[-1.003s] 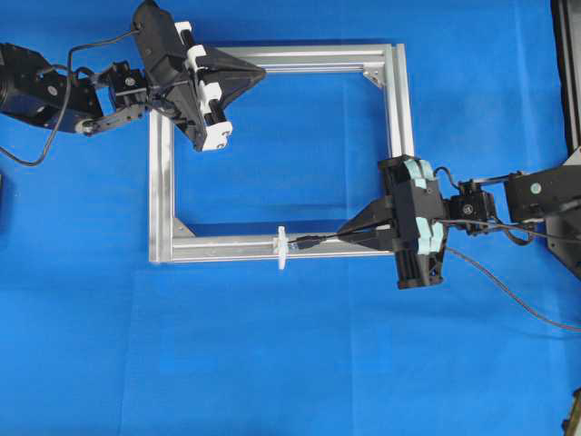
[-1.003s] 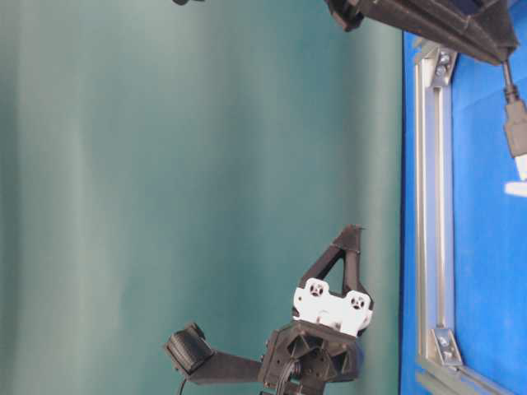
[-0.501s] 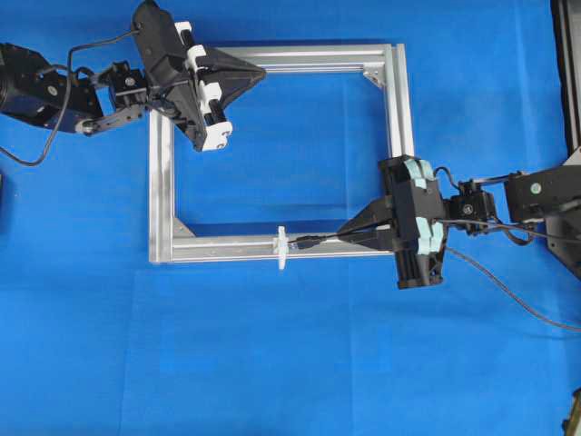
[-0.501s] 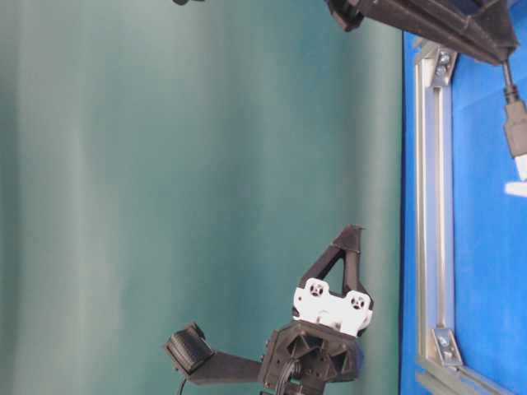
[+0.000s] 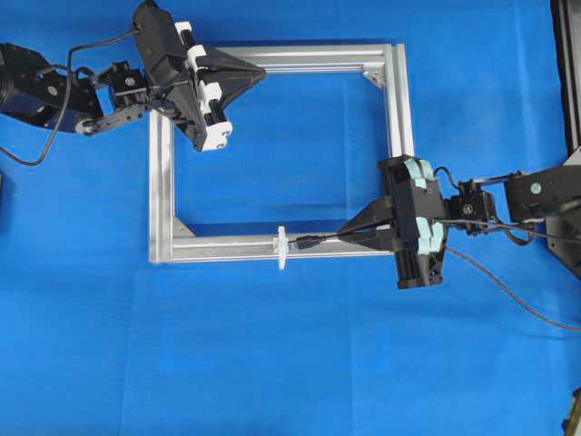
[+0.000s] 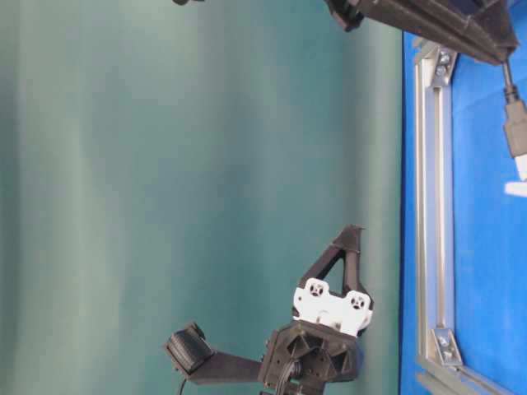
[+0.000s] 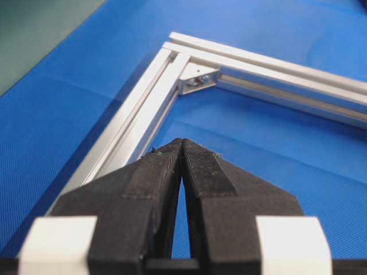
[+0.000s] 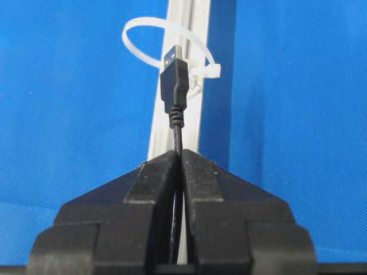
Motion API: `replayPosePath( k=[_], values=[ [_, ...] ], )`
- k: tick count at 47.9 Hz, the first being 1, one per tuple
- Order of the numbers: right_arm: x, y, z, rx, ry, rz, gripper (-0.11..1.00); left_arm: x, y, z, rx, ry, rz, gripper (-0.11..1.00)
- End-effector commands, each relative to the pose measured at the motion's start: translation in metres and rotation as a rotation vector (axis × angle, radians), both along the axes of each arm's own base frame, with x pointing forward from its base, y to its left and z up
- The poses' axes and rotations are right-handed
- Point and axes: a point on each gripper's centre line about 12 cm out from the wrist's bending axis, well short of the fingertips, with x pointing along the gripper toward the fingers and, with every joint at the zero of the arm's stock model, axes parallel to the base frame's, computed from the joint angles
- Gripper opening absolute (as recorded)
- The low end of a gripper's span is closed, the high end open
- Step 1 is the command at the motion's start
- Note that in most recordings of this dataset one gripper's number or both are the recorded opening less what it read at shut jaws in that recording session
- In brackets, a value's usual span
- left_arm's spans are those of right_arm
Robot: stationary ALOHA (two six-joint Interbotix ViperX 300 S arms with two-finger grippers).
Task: Insert the wire through the string loop located in the center.
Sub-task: 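Move the right gripper toward the white zip-tie loop on the frame, then push the USB plug through the zip-tie loop with the right gripper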
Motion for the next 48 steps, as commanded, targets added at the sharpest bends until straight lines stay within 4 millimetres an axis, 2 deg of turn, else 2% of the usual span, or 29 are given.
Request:
replayPosePath(
  k=[1,32,48],
  values=[
    [0.003,-0.001,0.005,0.004,-0.023,-0.005,-0.02,0.003,0.001,0.016,0.017,-0.045,-0.001,0.00],
    [0.004,-0.001,0.007,0.007,-0.039,-0.006,-0.02,0.002,0.001,0.015,0.014,-0.044,0.001,0.00],
    [0.024,0.001,0.003,0.012,-0.059,-0.008,-0.02,0.003,0.001,0.016,0.015,-0.045,0.000,0.00]
  ],
)
